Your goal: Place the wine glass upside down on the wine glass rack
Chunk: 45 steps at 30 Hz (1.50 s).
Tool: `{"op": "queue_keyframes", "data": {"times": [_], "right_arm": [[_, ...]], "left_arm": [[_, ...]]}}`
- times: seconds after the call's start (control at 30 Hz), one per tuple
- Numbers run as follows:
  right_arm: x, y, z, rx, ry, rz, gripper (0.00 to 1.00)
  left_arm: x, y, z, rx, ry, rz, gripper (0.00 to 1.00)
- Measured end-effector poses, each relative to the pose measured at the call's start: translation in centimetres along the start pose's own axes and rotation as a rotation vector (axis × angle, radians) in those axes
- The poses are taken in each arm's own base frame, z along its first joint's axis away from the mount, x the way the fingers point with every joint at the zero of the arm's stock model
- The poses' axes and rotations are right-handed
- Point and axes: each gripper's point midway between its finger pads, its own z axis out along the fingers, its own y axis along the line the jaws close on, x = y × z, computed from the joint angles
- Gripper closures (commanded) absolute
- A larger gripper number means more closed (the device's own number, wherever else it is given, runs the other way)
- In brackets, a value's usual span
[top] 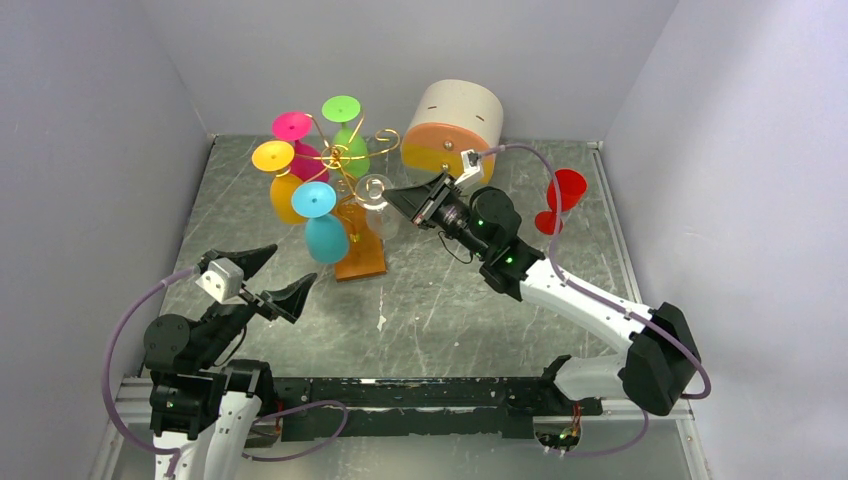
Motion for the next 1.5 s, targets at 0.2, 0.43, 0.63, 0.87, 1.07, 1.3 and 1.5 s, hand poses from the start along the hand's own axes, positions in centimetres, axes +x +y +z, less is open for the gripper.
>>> {"op": "queue_keyframes", "data": {"times": [0.2, 0.43, 0.63, 0.87, 1.07, 1.3, 1.5], "right_arm": [[0.0, -0.3, -0.1, 0.006, -0.008, 0.005, 0.7], [0.0, -0.9, -0.4, 0.017, -0.013, 0.004, 0.58], [-0.6, -0.2, -1.4, 0.02, -0.023, -0.042, 0.49], [-2.1, 0.7, -3.2, 0.032, -0.057, -0.135, 0.39], [-3.7, -0.3, -5.3, 0.124, -0.102, -0.264, 0.34], [-7.5, -2.1, -7.6, 0.315, -0.188, -0.486, 0.31], [-11.4, -3.8, -8.7, 0.508, -0.243, -0.694, 0.31]], "left_arm": [[0.0, 0.0, 0.0, 0.0, 0.0, 0.0, 0.01], [0.0, 0.0, 0.0, 0.0, 0.0, 0.0, 0.01], [0.0, 0.0, 0.0, 0.0, 0.0, 0.0, 0.01], [0.2, 0.3, 0.1, -0.014, 0.007, -0.006, 0.01], [0.1, 0.7, 0.1, -0.039, 0.003, -0.018, 0.01], [0.9, 1.0, 0.8, -0.044, 0.046, -0.074, 0.01], [1.0, 0.7, 1.1, -0.023, 0.065, -0.097, 0.01]]}}
